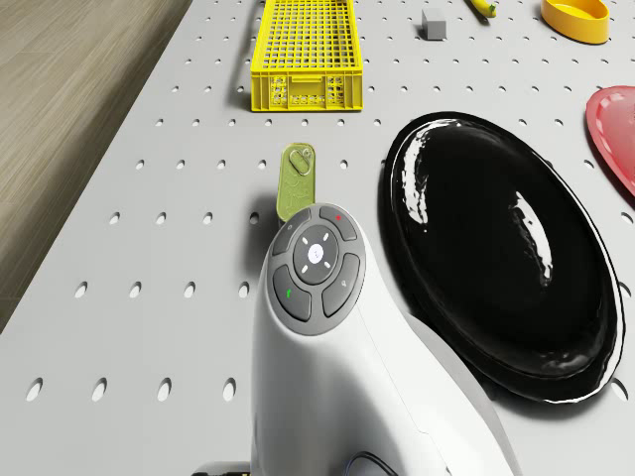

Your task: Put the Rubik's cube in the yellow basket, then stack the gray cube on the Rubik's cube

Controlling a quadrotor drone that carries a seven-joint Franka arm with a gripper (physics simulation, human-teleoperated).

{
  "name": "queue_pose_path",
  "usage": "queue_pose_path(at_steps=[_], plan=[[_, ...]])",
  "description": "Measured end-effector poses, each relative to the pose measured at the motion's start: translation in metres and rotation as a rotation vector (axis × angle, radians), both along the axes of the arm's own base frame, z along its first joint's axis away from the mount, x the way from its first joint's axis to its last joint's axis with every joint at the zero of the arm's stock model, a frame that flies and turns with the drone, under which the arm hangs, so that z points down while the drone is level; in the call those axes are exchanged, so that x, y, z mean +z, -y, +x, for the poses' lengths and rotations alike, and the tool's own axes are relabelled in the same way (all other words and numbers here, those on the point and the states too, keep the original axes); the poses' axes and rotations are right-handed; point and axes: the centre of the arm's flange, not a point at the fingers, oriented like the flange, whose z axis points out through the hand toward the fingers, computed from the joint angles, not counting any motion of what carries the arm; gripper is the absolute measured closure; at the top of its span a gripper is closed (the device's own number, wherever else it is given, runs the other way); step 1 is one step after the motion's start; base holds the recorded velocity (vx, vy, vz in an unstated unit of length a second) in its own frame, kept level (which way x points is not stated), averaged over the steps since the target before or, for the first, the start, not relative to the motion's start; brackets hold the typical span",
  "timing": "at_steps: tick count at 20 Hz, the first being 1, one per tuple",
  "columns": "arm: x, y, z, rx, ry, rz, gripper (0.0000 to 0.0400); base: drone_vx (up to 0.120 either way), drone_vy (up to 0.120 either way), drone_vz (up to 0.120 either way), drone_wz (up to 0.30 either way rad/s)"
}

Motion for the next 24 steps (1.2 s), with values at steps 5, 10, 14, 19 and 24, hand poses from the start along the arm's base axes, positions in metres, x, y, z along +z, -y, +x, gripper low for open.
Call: queue_pose_path(at_steps=[5,10,14,19,24], plan=[[0.013,0.000,0.005,0.000,0.000,0.000,0.0000,0.000,0.000,0.000,0.000],[0.026,0.000,0.007,0.000,0.000,0.000,0.0000,0.000,0.000,0.000,0.000],[0.032,0.000,0.008,0.000,0.000,0.000,0.0000,0.000,0.000,0.000,0.000],[0.039,0.000,0.008,0.000,0.000,0.000,0.0000,0.000,0.000,0.000,0.000],[0.041,0.000,0.007,0.000,0.000,0.000,0.0000,0.000,0.000,0.000,0.000]])
